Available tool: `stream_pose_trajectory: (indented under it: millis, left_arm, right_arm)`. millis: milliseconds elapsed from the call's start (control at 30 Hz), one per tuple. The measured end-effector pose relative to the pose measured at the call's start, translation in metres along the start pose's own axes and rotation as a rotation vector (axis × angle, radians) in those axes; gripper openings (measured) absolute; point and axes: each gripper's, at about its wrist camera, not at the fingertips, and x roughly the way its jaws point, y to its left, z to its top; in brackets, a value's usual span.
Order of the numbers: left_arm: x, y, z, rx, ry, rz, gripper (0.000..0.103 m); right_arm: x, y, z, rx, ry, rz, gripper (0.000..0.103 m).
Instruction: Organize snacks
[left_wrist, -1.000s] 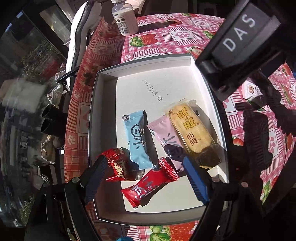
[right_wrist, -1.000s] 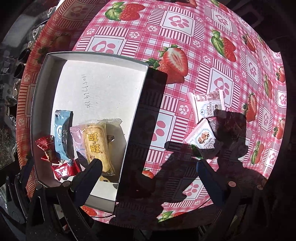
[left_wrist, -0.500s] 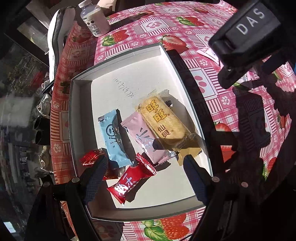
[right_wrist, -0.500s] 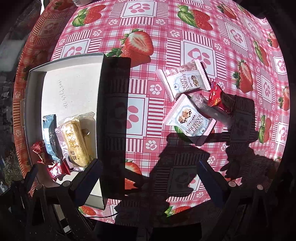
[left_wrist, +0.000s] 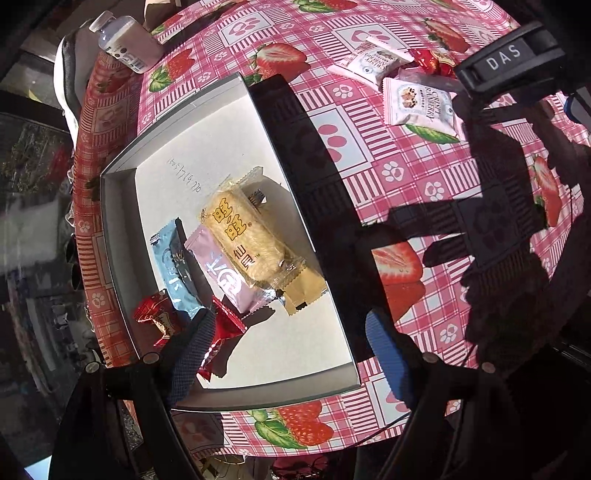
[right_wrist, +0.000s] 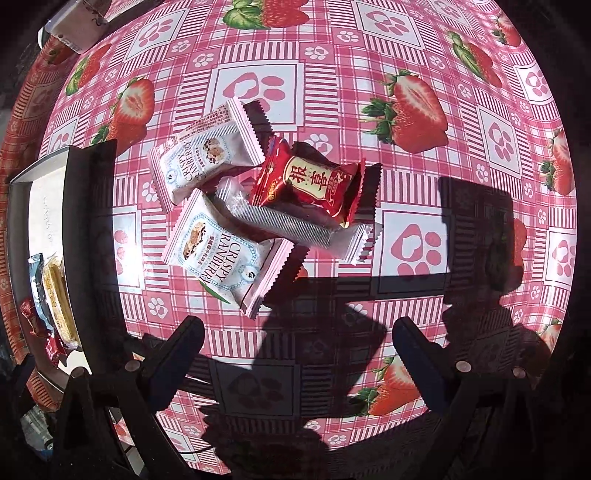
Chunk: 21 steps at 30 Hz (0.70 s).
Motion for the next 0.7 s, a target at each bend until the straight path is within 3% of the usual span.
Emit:
stream_pose_trajectory:
  millis: [267,467,700]
  left_arm:
    - [-0.013,-0.014,0.021,-0.117,0.111,-0.002,0.086]
    - [-0.014,-0.031,0.041,-0.148,0.164,0.011,0.086]
    - [-0.009,-0.050,0.074,-0.149,0.164,0.043,0.086]
  right_arm:
    - [0.026,0.021,0.042,-0.172,-0.071,0.087,0.102]
    - [0.035,0.022,0.033,-0.295,-0.137,0.009,0.102]
    - [0.037,-0.033,0.016,-0.205,-0.163,0.009,0.102]
